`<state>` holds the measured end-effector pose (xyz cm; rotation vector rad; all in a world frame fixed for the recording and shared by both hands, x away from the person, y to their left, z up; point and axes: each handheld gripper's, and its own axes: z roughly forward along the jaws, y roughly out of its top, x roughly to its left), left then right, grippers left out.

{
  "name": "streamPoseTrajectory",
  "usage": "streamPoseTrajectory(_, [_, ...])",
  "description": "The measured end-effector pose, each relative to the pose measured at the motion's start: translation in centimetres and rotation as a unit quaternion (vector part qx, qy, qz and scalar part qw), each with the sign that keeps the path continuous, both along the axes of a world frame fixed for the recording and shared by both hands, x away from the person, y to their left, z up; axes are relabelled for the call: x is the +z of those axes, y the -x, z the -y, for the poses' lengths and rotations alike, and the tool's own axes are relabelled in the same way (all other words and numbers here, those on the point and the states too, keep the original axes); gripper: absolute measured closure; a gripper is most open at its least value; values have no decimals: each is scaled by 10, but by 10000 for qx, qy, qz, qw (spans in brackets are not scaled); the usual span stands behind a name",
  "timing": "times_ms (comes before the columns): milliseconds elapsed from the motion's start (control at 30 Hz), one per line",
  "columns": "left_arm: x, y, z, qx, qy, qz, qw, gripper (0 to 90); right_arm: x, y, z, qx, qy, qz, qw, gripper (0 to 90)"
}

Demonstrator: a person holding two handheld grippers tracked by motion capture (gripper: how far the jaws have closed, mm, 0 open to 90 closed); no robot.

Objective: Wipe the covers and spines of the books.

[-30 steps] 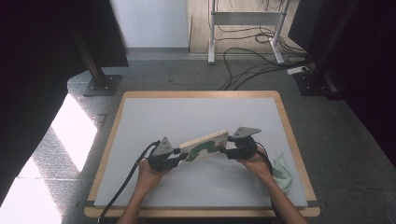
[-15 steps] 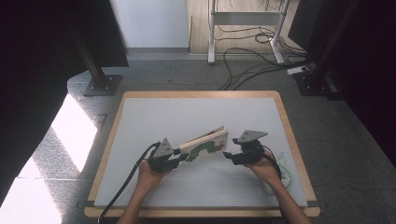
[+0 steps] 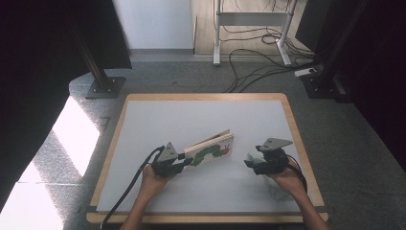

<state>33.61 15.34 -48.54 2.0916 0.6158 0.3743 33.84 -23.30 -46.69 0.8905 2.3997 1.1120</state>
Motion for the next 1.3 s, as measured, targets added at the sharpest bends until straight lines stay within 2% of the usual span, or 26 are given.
streamPoseTrajectory(267, [0,0,0,3,28,-35,10000,704,-6,10,32,-403,137,-181,9989,170])
streamPoseTrajectory(400, [0,-1,-1,1,47,-55,10000,704,-10,16,48,-550,130,-231,9981,148])
streamPoseTrajectory(667, [0,-1,-1,0,44,-66,10000,704,-27,24,70,-808,271,-450,9953,166])
streamPoseTrajectory(867, [0,-1,-1,1,34,-69,10000,704,-41,28,84,-1086,365,-648,9913,295])
streamPoseTrajectory(1000, [0,-1,-1,0,34,-72,10000,704,-48,32,89,-1109,356,-815,9899,414])
streamPoseTrajectory(1067, [0,-1,0,5,29,-71,10000,703,-50,33,90,-1114,272,-857,9897,469])
streamPoseTrajectory(1167, [-1,-1,0,7,27,-68,10000,703,-49,35,91,-1077,261,-889,9899,604])
streamPoseTrajectory(1300, [-1,-1,0,8,27,-63,10000,703,-48,35,92,-1084,245,-901,9897,716])
